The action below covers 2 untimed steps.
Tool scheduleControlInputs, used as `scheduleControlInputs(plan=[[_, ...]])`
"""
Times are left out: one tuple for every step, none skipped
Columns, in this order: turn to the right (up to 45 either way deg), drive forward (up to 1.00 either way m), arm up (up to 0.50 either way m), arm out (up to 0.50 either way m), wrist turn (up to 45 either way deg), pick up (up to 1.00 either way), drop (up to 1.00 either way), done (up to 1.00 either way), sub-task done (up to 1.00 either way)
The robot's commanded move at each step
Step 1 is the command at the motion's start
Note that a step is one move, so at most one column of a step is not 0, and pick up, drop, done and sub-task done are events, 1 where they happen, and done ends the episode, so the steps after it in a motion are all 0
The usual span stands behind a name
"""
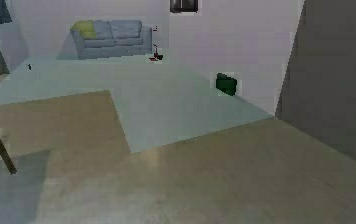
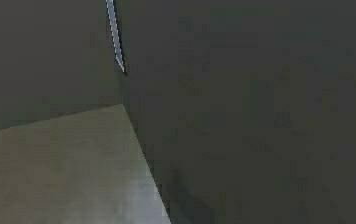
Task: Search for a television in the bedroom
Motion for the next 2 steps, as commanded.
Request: scheduleControlInputs(plan=[[-21.0,0.00,0.00,0.00,0.0,0.00,0.00,0.00,0.00],[0.0,0.25,0.00,0.00,0.0,0.00,0.00,0.00,0.00]])
